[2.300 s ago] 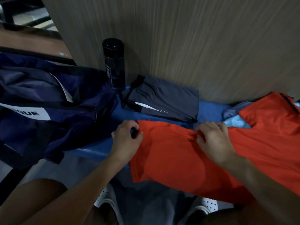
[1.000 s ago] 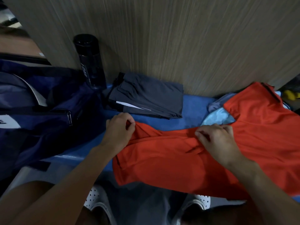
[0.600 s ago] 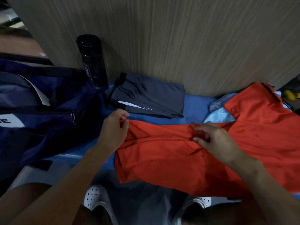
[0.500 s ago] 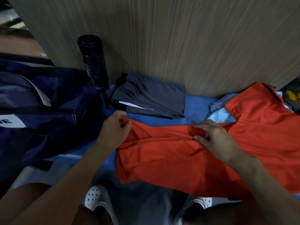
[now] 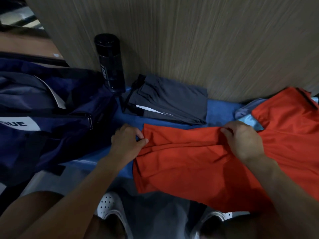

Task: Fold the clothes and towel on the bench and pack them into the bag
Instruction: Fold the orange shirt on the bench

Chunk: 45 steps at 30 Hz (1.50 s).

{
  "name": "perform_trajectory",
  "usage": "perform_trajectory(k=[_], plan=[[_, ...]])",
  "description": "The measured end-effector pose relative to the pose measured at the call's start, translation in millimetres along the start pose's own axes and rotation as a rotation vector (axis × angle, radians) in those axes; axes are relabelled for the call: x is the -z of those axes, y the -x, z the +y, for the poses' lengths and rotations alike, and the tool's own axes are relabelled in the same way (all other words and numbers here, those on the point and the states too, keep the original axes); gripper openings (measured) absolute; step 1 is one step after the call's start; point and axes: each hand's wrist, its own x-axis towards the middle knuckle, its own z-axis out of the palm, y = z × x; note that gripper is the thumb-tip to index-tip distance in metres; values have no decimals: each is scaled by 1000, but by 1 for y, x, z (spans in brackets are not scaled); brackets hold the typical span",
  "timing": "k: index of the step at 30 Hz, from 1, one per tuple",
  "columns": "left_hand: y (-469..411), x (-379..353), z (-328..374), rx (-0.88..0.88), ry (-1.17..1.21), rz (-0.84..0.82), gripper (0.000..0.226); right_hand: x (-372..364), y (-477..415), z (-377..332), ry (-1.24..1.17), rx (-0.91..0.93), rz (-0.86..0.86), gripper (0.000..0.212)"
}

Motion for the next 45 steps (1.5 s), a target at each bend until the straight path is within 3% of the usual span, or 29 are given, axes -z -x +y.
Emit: perform_trajectory(k=[6,9,11,14,16,18,22,24,28,31,33,35,39,45], plan=[[2,4,-8,-14,-58,64,10,-7,-5,1,-81,-57,-11,14],[4,8,-10,-34,-113,83,6,-1,2,-2,-117,75,-4,34],[7,10,-11,-144,-65,104,9,12,11,-3,-79,147,-21,46],[15,21,-9,-418,151,-119,29,28,29,6,-67,173,-181,54],[23,26,-10,-523,4,-357,56,29,38,15,-21,192,-271,52],[26,20,-17,-577,-198,-424,69,28,41,21,2,205,-236,38],[25,14,-18,-572,-36,-270,33,26,36,21,-34,212,-78,13],[22,17,-16,-559,102,-193,26,25,35,19,-59,224,-32,5],[9,19,-6,-365,256,49,10,20,20,13,-33,167,124,18],[-9,6,-2,-188,278,257,21,14,8,4,6,65,183,23],[-13,-2,-3,-98,345,281,37,12,10,-3,74,46,152,29],[-10,-5,-5,-111,310,270,46,13,22,-11,103,151,82,34],[13,-8,0,-346,-94,277,36,9,53,-24,168,264,-190,53],[50,-36,-15,-468,-382,20,62,-6,72,-15,242,133,-437,75]])
